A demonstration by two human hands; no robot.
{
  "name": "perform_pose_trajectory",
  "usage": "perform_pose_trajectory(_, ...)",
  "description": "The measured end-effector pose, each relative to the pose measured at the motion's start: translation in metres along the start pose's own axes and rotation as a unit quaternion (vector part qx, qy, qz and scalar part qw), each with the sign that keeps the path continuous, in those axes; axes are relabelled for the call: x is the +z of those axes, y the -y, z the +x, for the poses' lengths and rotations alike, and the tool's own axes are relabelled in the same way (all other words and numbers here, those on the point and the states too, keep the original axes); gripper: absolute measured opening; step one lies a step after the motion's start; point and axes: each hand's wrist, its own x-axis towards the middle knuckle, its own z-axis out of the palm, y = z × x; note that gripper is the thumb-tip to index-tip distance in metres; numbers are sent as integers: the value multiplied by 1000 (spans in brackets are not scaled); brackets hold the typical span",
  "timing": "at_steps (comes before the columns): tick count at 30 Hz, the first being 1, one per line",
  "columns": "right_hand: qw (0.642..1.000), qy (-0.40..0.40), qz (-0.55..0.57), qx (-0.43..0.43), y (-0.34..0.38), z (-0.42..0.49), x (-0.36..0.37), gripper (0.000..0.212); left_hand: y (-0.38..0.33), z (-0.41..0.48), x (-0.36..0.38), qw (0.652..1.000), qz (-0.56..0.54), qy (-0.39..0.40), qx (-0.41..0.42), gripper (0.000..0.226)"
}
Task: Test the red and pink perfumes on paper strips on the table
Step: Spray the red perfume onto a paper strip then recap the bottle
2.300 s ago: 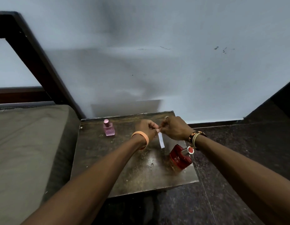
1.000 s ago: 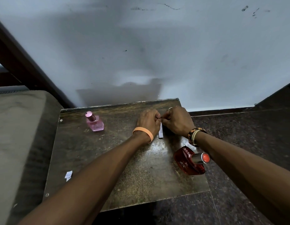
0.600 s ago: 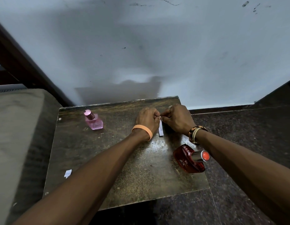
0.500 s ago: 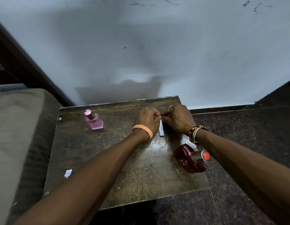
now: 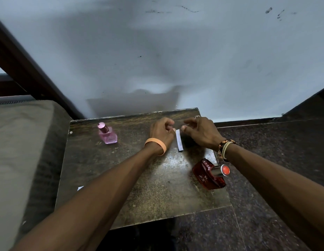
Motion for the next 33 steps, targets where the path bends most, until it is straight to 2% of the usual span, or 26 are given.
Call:
perform_pose_trajectory(6,996,-50,70,-19,2,-45,-33,33,-18,-42,-17,998,-20,-32,53,40)
perform_pose_trajectory(10,994,-67,64,-49,5,-89,-63,69,-37,-99,-19,995,-55,66,53,62)
perform_pose_trajectory(12,995,-58,57,-63,9,-116,-75,78,-45,-131,-12,992,-31,114,44,82)
perform_pose_trajectory(15,997,-14,27,-72,14,-153,-82,73,-64,-163,3,992,-3,126,20,113)
perform_pose_trajectory(19,994,37,-61,-78,14,-180,-78,68,-81,-179,20,995,-5,100,-26,126)
perform_pose_trajectory(22,991,61,-91,-76,22,-190,-73,63,-83,-178,29,995,-16,75,-62,118)
perform_pose_trajectory(26,992,49,-99,-61,24,-193,-69,54,-73,-171,40,997,-48,33,-53,73)
perform_pose_trajectory(29,987,49,-134,-69,26,-189,-68,32,-71,-171,38,998,-50,19,-35,55)
perform_pose_trajectory(31,968,60,-221,-103,29,-186,-72,23,-73,-172,33,999,-33,24,-19,54)
perform_pose_trajectory(33,930,65,-328,-154,31,-182,-73,30,-74,-170,28,999,-15,36,-7,54)
